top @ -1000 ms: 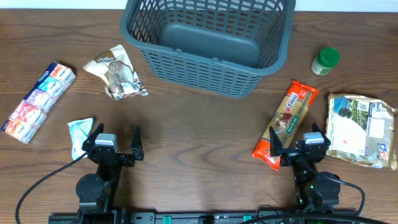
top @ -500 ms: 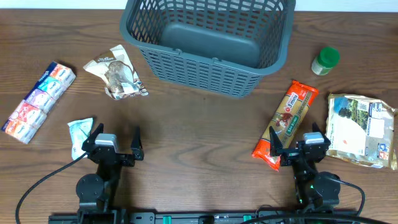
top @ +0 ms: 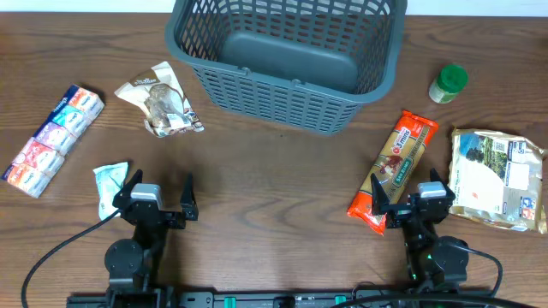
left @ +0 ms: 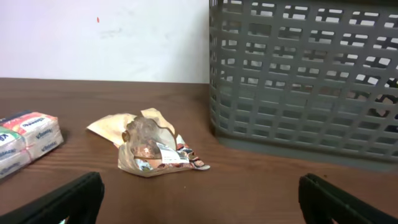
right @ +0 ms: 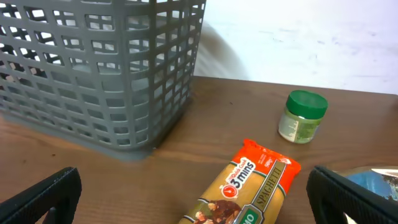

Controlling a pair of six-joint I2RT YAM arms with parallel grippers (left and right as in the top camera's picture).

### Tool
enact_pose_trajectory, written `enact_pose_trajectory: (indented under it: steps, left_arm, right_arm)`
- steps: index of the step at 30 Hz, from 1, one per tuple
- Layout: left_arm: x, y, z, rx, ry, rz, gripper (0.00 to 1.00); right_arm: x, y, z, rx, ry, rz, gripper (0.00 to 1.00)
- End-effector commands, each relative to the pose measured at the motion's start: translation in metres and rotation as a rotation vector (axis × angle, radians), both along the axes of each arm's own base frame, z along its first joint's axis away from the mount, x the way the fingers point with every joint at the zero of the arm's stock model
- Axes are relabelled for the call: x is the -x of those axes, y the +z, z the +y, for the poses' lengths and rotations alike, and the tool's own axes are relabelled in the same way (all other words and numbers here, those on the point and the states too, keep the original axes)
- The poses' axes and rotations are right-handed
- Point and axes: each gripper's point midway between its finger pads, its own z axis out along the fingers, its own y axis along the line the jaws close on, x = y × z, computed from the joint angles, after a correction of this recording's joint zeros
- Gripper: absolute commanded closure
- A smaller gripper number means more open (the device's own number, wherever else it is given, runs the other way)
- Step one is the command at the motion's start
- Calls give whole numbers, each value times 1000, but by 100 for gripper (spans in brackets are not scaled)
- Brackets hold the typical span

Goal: Pack container

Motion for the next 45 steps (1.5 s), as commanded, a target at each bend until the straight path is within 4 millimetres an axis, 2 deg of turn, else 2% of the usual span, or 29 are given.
enact_pose_trajectory:
  steps: [1,5,10,13,16,19,22,28,34,38,40,41,42,43,44,45]
  left_arm:
    - [1,-14,-3,4,-16,44,2]
    - [1,-14,-3,4,-16,44,2]
    - [0,-8,-3,5,-15,17,2]
    - [0,6,-3,157,-3,-4,2]
    - [4,14,-3,253,7,40,1]
    - [11,34,-4,255,3,66,2]
    - [16,65,-4,250,6,89,2]
    - [8,123,-12,206,-30,232,2]
    - [-6,155,-18,117,-66,559,2]
    - [-8,169,-31,98,-151,748,2]
    - [-13,173,-31,102,-153,791,2]
    - [-17,173,-31,102,-152,800,2]
    - [-21,171,-31,103,-152,810,1]
    - [-23,169,-31,103,-151,820,5]
    - [-26,166,-31,102,-148,830,17]
    - [-27,164,-31,103,-147,839,26]
  right_arm:
    - [0,-1,-1,1,-6,0,1]
    - [0,-1,0,-1,-1,-1,1]
    - [2,2,13,-178,61,13,1]
    - [5,16,22,-218,109,-7,1]
    - [7,41,21,-218,112,-35,1]
    - [8,66,21,-218,110,-10,1]
    - [3,79,22,-215,99,89,1]
    - [-18,103,28,-208,91,401,1]
    - [-36,143,30,-117,105,650,1]
    - [-41,175,51,-165,217,693,1]
    - [-45,189,59,-151,280,663,43]
    - [-48,193,60,-152,283,651,53]
    - [-50,195,59,-150,280,644,69]
    - [-51,195,57,-148,265,644,82]
    - [-52,194,55,-150,250,648,97]
    - [-51,191,53,-150,236,658,99]
